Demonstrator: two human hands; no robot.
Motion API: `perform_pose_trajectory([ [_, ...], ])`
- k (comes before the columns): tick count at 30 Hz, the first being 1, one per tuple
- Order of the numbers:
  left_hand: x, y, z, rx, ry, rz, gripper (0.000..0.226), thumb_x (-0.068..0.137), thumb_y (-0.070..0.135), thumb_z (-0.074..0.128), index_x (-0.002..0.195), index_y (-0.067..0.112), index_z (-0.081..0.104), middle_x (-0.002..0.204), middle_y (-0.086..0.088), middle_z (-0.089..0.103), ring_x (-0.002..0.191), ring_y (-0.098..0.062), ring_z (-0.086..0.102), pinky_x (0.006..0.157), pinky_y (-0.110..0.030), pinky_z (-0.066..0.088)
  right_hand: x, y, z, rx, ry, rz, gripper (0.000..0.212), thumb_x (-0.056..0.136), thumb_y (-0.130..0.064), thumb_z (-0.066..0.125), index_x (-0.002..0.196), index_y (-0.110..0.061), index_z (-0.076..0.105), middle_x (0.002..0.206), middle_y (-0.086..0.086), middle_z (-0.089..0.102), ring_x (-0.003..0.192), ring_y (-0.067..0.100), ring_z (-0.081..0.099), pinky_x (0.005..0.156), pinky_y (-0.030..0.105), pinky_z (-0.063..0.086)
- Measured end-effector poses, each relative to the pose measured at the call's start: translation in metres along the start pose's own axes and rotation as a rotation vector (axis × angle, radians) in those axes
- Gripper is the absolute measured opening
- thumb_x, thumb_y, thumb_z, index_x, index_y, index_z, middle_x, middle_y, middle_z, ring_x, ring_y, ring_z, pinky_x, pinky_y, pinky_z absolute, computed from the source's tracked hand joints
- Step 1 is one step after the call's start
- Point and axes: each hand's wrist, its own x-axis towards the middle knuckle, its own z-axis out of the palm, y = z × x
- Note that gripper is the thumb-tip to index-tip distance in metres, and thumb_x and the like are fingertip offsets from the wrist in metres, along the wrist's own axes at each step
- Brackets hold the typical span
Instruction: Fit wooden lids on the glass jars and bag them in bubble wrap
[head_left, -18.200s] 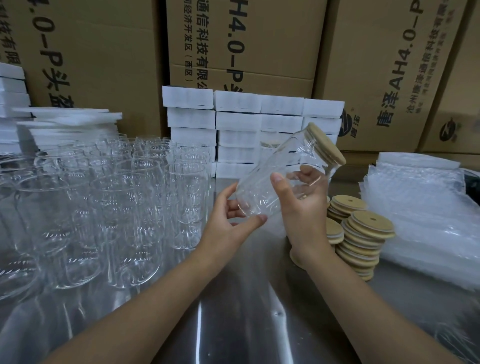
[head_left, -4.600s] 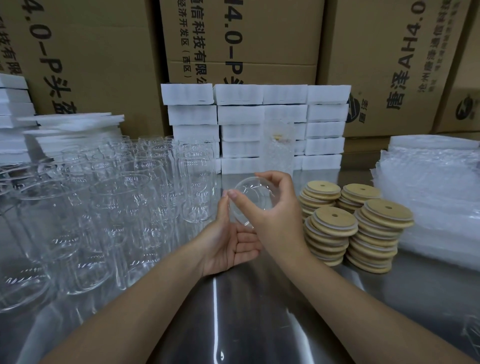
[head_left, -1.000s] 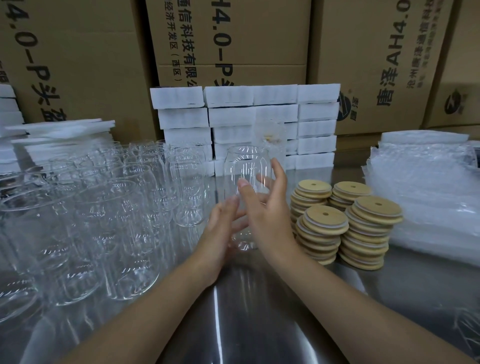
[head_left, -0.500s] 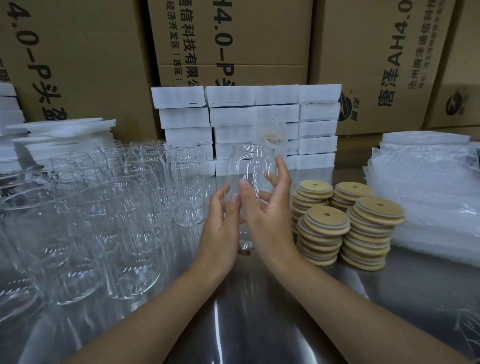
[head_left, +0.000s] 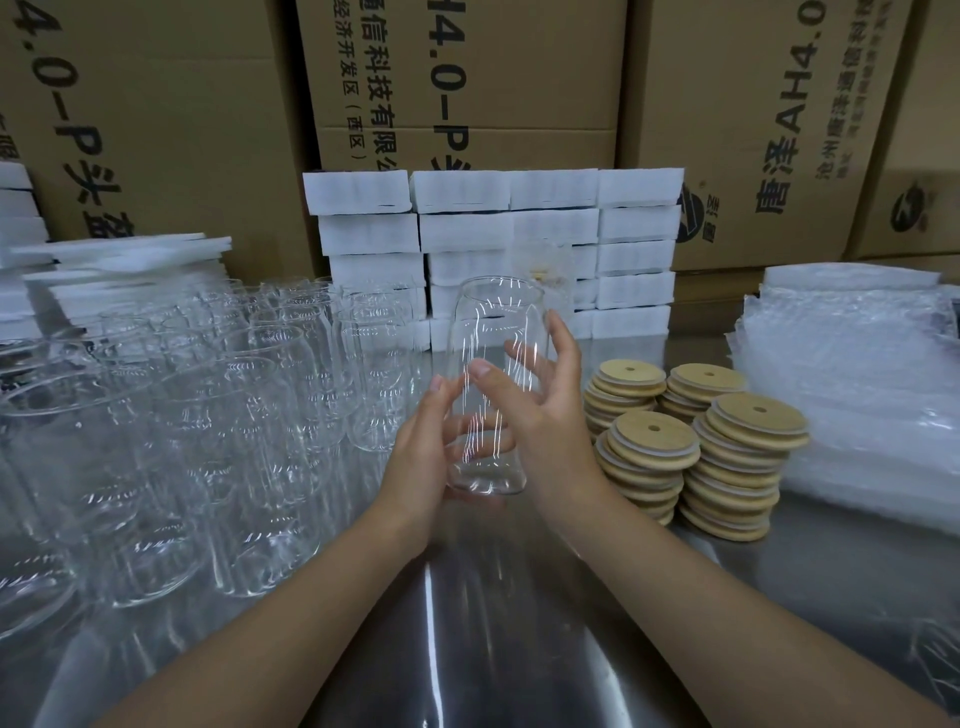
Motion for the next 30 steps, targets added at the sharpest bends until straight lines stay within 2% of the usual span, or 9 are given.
perform_pose_trajectory([
  [5, 0.003, -0.001, -0.001, -0.132, -0.071, -0.094, 0.056, 0.07, 0.069, 0.038, 0.116, 0.043, 0.059, 0.092, -0.006, 0.076, 0.074, -0.019, 0.074, 0.05, -0.032, 0.055, 0.0, -0.002, 0.0, 0.037, -0.005, 0.021, 0.082, 0.074, -0.029, 0.077, 0.139, -0.039, 0.028, 0.135, 0.003, 0.047, 0.111, 0.015, 0.06, 0.062, 0.012, 0.05],
  [7, 0.004, -0.001, -0.003, -0.165, -0.099, -0.123, 0.053, 0.073, 0.068, 0.037, 0.112, 0.044, 0.062, 0.097, -0.008, 0.076, 0.081, -0.02, 0.074, 0.054, -0.034, 0.057, 0.0, -0.004, 0.0, 0.062, -0.035, 0.04, 0.081, 0.073, -0.032, 0.073, 0.139, -0.039, 0.028, 0.135, 0.002, 0.047, 0.099, 0.015, 0.067, 0.062, 0.016, 0.053],
  [10, 0.006, -0.003, -0.005, -0.173, -0.102, -0.127, 0.061, 0.08, 0.069, 0.033, 0.131, 0.042, 0.052, 0.1, -0.006, 0.076, 0.084, -0.02, 0.074, 0.055, -0.034, 0.057, 0.002, -0.007, 0.0, 0.119, -0.065, 0.082, 0.075, 0.07, -0.032, 0.071, 0.132, -0.042, 0.029, 0.136, 0.003, 0.047, 0.067, 0.013, 0.071, 0.05, 0.024, 0.055],
  [14, 0.008, -0.007, -0.008, -0.213, -0.107, -0.159, 0.069, 0.087, 0.069, 0.031, 0.144, 0.032, 0.042, 0.092, -0.01, 0.076, 0.079, -0.025, 0.074, 0.053, -0.033, 0.057, 0.004, -0.007, -0.001, 0.184, -0.066, 0.143, 0.075, 0.066, -0.034, 0.07, 0.131, -0.041, 0.032, 0.136, 0.005, 0.048, 0.09, 0.014, 0.068, 0.062, 0.017, 0.054],
  [18, 0.01, -0.009, -0.01, -0.312, -0.19, -0.19, 0.065, 0.077, 0.068, 0.039, 0.119, 0.022, 0.059, 0.079, -0.004, 0.074, 0.071, -0.024, 0.073, 0.058, -0.036, 0.059, 0.005, -0.007, -0.002, 0.145, -0.079, 0.155, 0.077, 0.067, -0.034, 0.072, 0.132, -0.041, 0.031, 0.128, 0.0, 0.051, 0.082, 0.006, 0.071, 0.066, 0.018, 0.054],
  [22, 0.011, -0.01, -0.01, -0.357, -0.196, -0.216, 0.062, 0.081, 0.064, 0.042, 0.121, 0.02, 0.061, 0.094, -0.007, 0.071, 0.079, -0.027, 0.072, 0.064, -0.041, 0.061, 0.004, -0.01, -0.003, 0.107, -0.05, 0.172, 0.082, 0.071, -0.033, 0.078, 0.137, -0.039, 0.03, 0.131, 0.001, 0.051, 0.087, 0.011, 0.07, 0.068, 0.023, 0.056],
  [24, 0.011, -0.01, -0.007, -0.333, -0.137, -0.215, 0.058, 0.09, 0.061, 0.037, 0.13, 0.024, 0.057, 0.11, -0.006, 0.069, 0.078, -0.023, 0.073, 0.057, -0.038, 0.059, -0.001, -0.011, 0.001, -0.026, -0.022, 0.112, 0.084, 0.078, -0.031, 0.077, 0.143, -0.038, 0.024, 0.138, -0.002, 0.043, 0.084, 0.007, 0.069, 0.061, 0.024, 0.056],
  [27, 0.012, -0.011, -0.007, -0.268, -0.036, -0.18, 0.057, 0.091, 0.066, 0.032, 0.117, 0.027, 0.064, 0.112, -0.002, 0.072, 0.072, -0.014, 0.073, 0.05, -0.03, 0.055, -0.006, -0.007, 0.009, -0.268, -0.012, 0.01, 0.089, 0.08, -0.037, 0.074, 0.146, -0.042, 0.014, 0.145, -0.009, 0.032, 0.118, 0.007, 0.052, 0.088, 0.035, 0.053],
  [30, 0.011, -0.009, -0.008, -0.201, -0.025, -0.149, 0.071, 0.063, 0.08, 0.038, 0.106, 0.031, 0.066, 0.102, 0.003, 0.075, 0.082, -0.017, 0.074, 0.052, -0.031, 0.056, -0.006, -0.013, 0.012, -0.342, -0.104, 0.031, 0.078, 0.089, -0.035, 0.064, 0.148, -0.04, 0.013, 0.153, -0.005, 0.024, 0.135, 0.006, 0.033, 0.102, 0.026, 0.036],
])
